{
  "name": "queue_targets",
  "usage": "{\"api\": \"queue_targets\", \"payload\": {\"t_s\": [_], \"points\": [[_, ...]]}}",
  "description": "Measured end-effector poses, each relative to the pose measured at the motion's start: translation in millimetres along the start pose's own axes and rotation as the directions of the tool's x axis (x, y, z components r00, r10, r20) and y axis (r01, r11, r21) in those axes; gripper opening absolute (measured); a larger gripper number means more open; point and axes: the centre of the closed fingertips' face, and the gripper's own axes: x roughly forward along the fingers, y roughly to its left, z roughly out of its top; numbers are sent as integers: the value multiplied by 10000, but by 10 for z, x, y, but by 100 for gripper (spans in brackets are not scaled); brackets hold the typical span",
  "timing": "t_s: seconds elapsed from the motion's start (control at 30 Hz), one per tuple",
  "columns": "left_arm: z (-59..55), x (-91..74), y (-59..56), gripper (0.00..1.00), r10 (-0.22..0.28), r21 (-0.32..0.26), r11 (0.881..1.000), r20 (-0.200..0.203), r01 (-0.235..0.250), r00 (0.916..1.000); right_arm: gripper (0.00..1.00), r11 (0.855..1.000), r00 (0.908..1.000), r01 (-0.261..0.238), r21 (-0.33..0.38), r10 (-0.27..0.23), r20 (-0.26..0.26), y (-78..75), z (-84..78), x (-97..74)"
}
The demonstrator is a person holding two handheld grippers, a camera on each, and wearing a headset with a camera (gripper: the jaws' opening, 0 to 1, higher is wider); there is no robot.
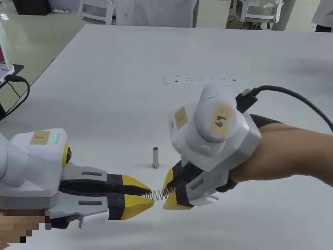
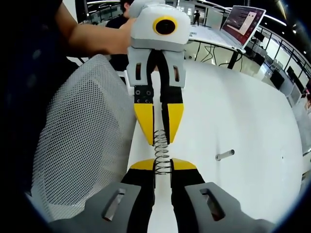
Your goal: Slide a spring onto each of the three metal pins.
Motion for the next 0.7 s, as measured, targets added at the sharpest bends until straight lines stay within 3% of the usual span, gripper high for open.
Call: {"api": "queue_targets", "payload": {"t_s": [0.2,0.7], "points": [[-53,41,-22,2,-63,262,9996,-299,71,9995,8,9994,9993,-300,157,296,241,43,122,-76],[-50,95,-63,3,-192,590,9980,-276,208,9994,8,9988,9987,-480,-12,480,-141,88,227,-129]]}}
